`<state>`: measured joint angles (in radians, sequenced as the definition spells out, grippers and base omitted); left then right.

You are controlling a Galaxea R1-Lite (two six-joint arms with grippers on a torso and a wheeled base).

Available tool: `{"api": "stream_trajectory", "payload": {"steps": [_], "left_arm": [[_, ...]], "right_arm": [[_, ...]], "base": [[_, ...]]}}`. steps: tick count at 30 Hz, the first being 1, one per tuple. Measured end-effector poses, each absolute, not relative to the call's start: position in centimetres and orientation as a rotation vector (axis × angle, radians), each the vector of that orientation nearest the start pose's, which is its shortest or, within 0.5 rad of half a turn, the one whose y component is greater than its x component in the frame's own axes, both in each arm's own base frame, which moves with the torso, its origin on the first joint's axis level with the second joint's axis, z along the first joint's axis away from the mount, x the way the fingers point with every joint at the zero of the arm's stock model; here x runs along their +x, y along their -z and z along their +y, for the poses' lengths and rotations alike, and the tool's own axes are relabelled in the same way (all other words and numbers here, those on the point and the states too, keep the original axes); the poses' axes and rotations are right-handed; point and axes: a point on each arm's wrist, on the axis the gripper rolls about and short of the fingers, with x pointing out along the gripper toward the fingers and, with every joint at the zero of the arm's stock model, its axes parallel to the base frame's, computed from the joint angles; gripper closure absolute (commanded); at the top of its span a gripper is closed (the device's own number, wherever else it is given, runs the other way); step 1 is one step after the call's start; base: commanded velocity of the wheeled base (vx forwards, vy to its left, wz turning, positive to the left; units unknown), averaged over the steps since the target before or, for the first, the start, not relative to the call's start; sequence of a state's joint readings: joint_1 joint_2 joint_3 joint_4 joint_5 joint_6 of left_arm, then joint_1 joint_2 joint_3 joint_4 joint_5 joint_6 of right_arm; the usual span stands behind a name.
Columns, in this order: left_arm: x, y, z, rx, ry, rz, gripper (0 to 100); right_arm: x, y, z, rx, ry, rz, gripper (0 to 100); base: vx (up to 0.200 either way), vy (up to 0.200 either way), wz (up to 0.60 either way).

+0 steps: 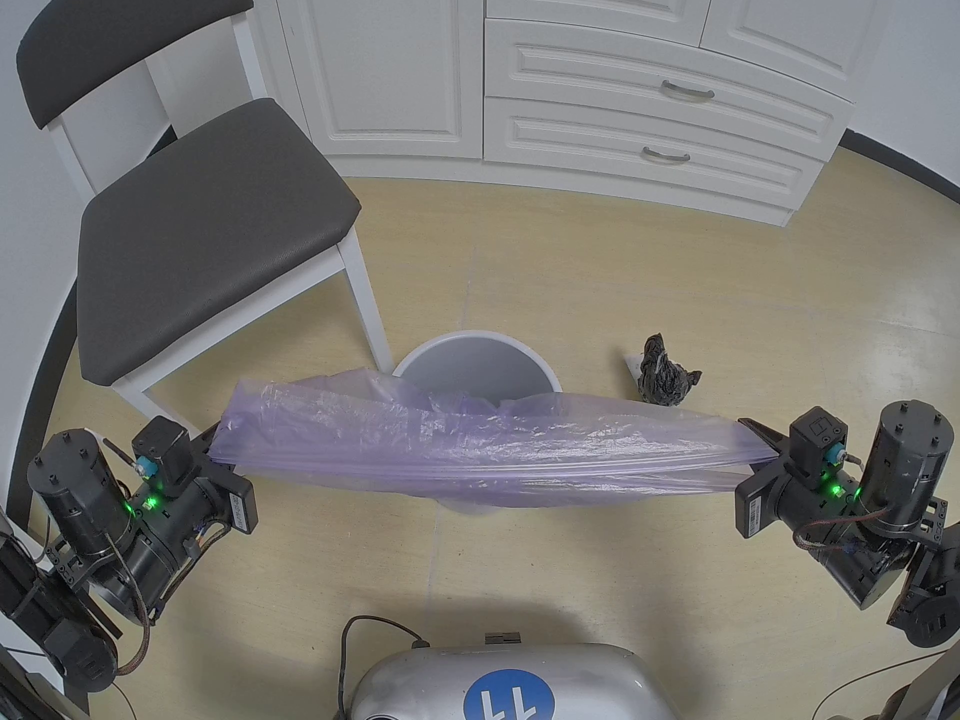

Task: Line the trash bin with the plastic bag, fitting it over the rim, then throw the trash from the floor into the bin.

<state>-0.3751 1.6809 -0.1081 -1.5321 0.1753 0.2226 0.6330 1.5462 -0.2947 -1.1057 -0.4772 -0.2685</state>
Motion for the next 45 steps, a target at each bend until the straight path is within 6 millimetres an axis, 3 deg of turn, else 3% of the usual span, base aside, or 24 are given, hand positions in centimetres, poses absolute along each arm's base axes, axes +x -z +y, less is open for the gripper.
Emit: {"api": "stream_trajectory", "payload": {"steps": [23,30,36,45], "left_arm": [[19.4,-11.9,-7.2,0.232,0.251,0.012,100],[19.9,-12.9,-7.5,0.230,0.265,-0.041,100],[20.9,-14.6,-8.7,0.262,0.288,-0.137,100],[20.6,-16.2,-12.5,0.243,0.423,-0.239,100]], "right_arm": [[18.3,-14.2,10.8,-0.405,-0.125,0.112,100],[18.3,-14.8,11.0,-0.392,-0.124,0.086,100],[17.3,-15.7,11.9,-0.391,-0.180,0.027,100],[14.9,-17.6,14.1,-0.285,-0.318,-0.159,100]], "base": [[0.000,0.000,0.00],[0.000,0.000,0.00],[0.000,0.000,0.00],[0.000,0.000,0.00]]}}
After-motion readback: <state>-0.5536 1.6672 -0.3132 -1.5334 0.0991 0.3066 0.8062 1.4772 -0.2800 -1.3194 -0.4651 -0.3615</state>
